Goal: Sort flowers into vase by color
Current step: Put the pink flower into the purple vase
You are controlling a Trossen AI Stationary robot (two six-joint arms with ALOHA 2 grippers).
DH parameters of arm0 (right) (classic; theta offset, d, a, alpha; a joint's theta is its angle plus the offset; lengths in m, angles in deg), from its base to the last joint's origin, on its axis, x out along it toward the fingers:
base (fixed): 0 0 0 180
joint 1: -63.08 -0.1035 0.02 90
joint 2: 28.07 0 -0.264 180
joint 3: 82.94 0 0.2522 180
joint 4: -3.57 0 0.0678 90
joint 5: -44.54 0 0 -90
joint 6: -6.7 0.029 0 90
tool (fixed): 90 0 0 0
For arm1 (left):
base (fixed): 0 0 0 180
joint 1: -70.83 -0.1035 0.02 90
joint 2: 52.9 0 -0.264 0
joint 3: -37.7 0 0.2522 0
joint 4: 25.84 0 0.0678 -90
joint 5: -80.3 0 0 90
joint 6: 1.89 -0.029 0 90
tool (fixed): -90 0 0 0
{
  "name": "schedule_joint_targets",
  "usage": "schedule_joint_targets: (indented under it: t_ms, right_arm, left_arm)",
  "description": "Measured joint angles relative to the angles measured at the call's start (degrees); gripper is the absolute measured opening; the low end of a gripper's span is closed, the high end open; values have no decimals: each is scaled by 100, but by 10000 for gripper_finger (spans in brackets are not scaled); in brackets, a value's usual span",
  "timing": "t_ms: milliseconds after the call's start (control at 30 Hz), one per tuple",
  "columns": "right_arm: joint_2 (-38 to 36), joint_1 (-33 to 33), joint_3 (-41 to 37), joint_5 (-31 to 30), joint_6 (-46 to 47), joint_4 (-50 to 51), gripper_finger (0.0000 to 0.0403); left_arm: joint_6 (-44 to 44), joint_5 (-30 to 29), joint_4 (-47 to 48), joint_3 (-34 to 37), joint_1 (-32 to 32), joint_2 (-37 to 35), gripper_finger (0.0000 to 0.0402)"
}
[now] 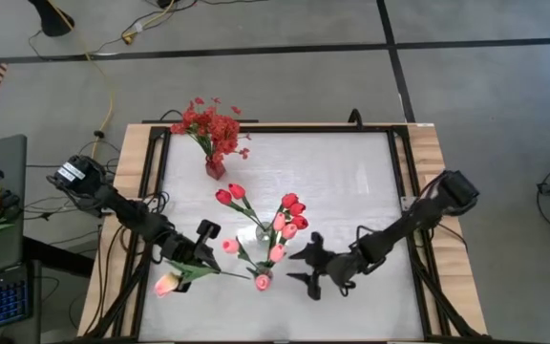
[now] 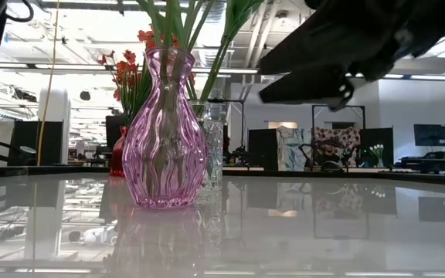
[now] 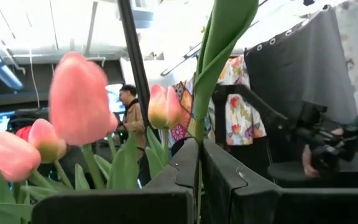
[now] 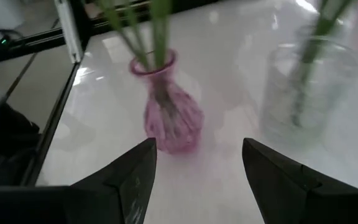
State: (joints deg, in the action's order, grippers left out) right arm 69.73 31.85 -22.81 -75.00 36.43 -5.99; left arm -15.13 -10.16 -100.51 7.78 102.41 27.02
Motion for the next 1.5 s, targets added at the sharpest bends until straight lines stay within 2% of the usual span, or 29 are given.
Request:
schedule_joint_targets:
  t_ms: [200, 433, 667, 1333, 1500]
  right_arm:
    - [968, -3, 11, -8, -1363, -1678, 265]
    - [1622, 60, 483, -17, -2366, -1936, 265]
    - [1781, 106, 826, -17, -2410, -1750, 265]
    - [1781, 213, 833, -7, -2207, -1843, 265]
    - [1781, 213, 833, 260, -2206, -1904, 265]
  left_arm:
    - [-24, 18, 475, -230, -41, 2, 0]
    - [-90, 21, 541, -260, -160, 0, 0]
    - [-45, 189, 540, -260, -332, 0, 0]
    - [-128, 332, 670, -323, -420, 0, 0]
    - [-207, 433, 719, -451, -438, 198, 0]
